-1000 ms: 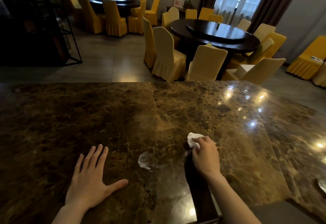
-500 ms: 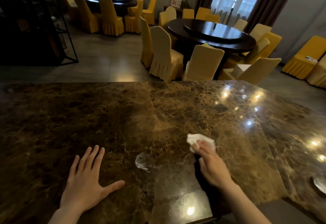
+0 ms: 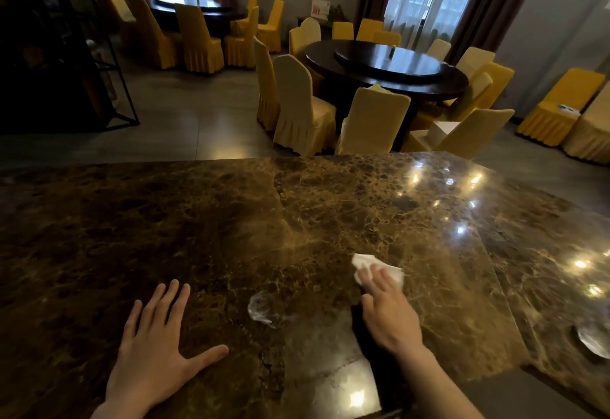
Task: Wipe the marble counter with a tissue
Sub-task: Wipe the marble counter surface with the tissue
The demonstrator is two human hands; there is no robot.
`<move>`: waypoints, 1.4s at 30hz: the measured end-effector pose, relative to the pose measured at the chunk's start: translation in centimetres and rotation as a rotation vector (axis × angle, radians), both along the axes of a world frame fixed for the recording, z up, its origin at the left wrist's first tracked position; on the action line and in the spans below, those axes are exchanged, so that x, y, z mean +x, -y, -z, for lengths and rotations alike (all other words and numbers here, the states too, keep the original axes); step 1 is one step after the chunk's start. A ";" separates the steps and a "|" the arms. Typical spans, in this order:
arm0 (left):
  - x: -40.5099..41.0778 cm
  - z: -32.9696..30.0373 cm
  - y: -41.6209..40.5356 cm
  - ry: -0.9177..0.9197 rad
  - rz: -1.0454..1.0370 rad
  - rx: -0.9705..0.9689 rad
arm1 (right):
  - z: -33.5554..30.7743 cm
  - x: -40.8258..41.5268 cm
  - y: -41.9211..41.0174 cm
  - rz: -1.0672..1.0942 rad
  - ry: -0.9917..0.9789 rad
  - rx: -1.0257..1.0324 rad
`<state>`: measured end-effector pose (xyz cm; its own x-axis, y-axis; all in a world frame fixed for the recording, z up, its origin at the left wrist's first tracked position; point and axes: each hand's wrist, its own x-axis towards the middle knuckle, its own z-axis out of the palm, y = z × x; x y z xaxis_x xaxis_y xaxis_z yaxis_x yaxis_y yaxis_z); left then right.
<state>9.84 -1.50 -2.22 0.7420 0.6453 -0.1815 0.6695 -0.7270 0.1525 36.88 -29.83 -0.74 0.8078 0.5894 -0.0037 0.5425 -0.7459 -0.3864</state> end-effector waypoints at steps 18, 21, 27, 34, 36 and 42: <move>0.0 0.2 -0.1 0.002 0.004 -0.001 | 0.3 -7.3 -5.6 -0.178 -0.067 0.011; 0.0 0.4 -0.2 0.015 0.004 0.005 | 0.8 -9.2 -3.3 -0.425 -0.071 0.002; -0.1 0.6 -0.2 0.039 0.009 0.000 | -0.7 -3.9 -3.2 -0.017 -0.008 0.006; -0.2 0.5 -0.1 0.085 0.009 -0.012 | 0.1 -10.7 -3.5 -0.414 -0.065 0.100; -0.3 0.6 0.0 0.083 0.012 -0.019 | -0.1 -11.3 -2.4 -0.498 0.046 0.055; -0.4 0.7 -0.2 0.069 0.025 -0.027 | -0.2 -10.6 -6.2 -0.830 -0.034 0.006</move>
<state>9.40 -1.35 -2.91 0.7695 0.6218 -0.1458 0.6381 -0.7386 0.2173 26.24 -23.67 -0.51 0.1094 0.9939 -0.0148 0.9036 -0.1057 -0.4152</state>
